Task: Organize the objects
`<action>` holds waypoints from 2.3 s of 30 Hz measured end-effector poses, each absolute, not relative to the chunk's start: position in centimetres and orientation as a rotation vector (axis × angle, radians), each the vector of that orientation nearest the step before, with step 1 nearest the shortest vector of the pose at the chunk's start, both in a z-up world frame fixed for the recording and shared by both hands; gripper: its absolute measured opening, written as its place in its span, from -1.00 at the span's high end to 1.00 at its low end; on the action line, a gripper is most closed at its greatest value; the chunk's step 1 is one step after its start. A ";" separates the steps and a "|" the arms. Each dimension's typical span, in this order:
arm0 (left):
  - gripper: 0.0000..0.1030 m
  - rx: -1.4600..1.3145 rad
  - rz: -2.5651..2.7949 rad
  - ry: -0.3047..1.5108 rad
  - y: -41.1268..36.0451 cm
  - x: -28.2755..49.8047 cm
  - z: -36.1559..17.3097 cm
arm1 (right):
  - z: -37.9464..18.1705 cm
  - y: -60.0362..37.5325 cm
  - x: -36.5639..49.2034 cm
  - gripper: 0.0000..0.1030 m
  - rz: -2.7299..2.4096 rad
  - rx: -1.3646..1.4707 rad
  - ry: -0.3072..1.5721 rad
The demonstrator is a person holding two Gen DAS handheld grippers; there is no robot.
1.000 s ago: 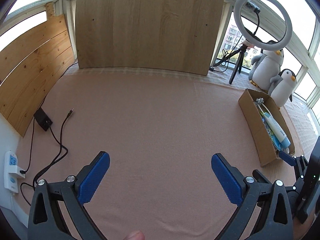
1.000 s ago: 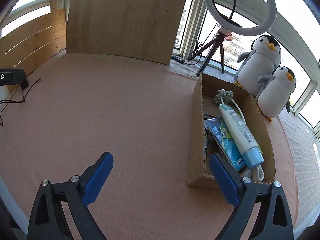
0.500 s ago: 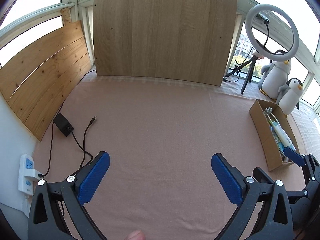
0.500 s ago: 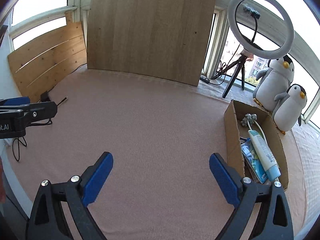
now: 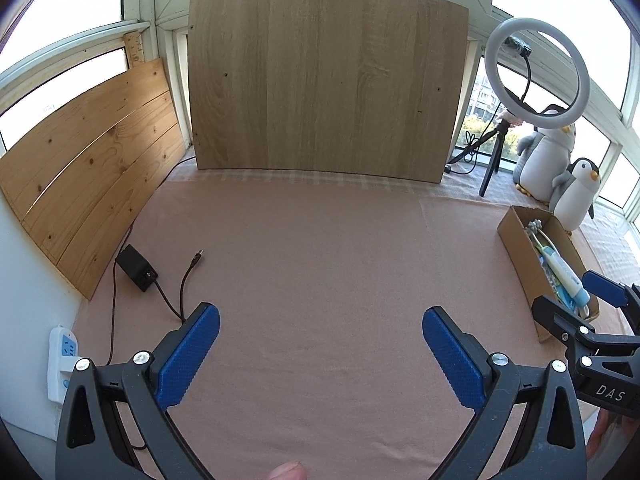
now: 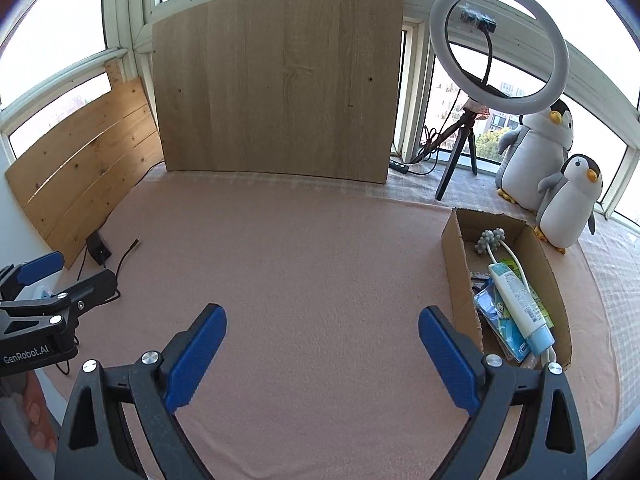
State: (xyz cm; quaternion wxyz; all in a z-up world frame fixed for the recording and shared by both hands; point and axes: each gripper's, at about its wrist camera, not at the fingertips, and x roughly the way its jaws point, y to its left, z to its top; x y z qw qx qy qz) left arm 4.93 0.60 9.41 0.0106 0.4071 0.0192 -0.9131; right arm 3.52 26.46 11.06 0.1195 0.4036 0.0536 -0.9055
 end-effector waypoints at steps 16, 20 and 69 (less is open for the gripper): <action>-1.00 1.306 -2.814 0.099 -0.8 5.6 9.5 | 11.0 25.6 3.9 -0.84 -2.625 1.178 0.175; -1.00 1.303 -2.819 0.077 -0.6 5.6 9.5 | 10.9 25.7 3.8 -0.84 -2.625 1.184 0.172; -1.00 1.332 -2.838 0.052 0.6 5.0 9.3 | 10.6 26.3 3.6 -0.85 -2.627 1.195 0.182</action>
